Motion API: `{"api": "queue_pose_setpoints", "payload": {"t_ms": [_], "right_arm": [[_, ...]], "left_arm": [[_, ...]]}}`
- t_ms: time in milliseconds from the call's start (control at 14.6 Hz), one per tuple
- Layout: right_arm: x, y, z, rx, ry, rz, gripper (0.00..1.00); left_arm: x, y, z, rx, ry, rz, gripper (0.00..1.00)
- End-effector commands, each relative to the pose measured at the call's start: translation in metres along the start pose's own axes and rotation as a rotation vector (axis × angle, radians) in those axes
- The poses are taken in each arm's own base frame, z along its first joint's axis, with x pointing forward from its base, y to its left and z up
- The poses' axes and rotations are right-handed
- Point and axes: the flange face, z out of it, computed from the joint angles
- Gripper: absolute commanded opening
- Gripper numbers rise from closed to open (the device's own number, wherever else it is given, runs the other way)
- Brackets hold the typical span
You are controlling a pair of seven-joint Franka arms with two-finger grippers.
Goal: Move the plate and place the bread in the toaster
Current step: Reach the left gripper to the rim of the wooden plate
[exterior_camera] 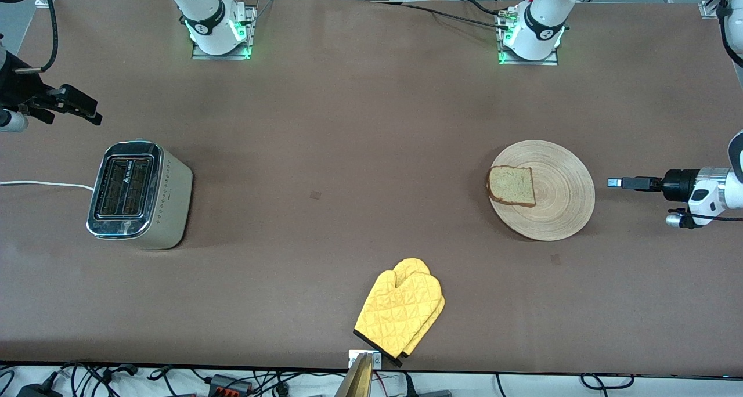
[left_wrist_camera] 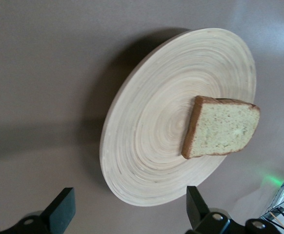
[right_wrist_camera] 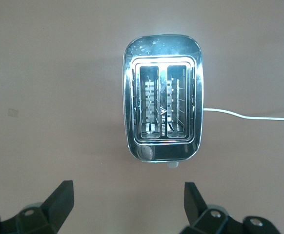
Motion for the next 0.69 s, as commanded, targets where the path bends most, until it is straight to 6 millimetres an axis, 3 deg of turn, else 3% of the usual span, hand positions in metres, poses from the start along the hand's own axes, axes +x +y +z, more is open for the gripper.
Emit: {"api": "queue_pose_setpoints", "payload": {"t_ms": [0,343,549,617], "right_arm": [[-0.005,-0.002,0.001,-0.013,0.008,-0.001,1.00],[-0.004,-0.003,0.000,-0.013,0.013,-0.004,1.00],[-0.004,-0.003,0.000,-0.013,0.013,-0.004,1.00],[-0.005,-0.003,0.000,-0.013,0.014,-0.004,1.00]], "left_arm": [[-0.009,-0.015,0.030,-0.046,0.033,0.023,1.00],[-0.021,-0.027,0.065,-0.135,0.039,0.013,1.00],[-0.021,-0.031,0.076,-0.158,0.066,0.034,1.00],[-0.021,-0.030,0.076,-0.158,0.065,0.035,0.94]]}}
